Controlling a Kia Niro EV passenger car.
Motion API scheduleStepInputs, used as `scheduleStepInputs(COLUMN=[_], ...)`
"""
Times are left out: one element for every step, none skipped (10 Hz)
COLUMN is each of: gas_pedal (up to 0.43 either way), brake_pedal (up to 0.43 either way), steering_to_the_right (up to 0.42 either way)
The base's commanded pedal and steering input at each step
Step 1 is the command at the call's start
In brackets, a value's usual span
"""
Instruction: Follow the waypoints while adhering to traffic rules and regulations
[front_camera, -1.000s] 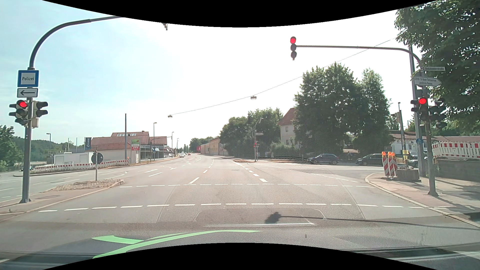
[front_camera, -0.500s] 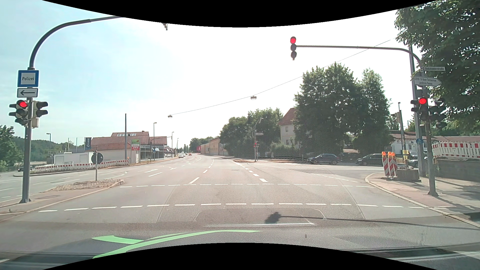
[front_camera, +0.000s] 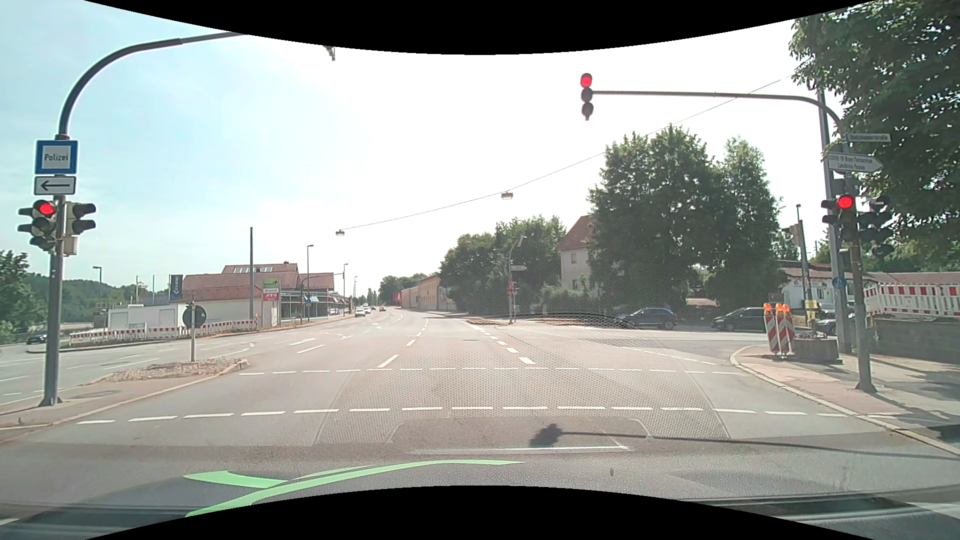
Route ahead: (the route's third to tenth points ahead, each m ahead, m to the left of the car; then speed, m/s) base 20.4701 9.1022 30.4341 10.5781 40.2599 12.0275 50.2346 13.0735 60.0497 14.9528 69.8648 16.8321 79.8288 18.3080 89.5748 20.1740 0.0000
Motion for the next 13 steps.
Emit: scheduleStepInputs(gas_pedal=[0.000,0.000,0.000,0.000,0.000,0.000,0.000,0.000,0.000,0.000,0.000,0.000,0.000], brake_pedal=[0.341,0.341,0.341,0.341,0.341,0.341,0.341,0.341,0.341,0.341,0.341,0.341,0.341], steering_to_the_right=[-0.012,-0.012,-0.011,-0.012,-0.011,-0.012,-0.012,-0.012,-0.011,-0.011,-0.012,-0.012,-0.012])
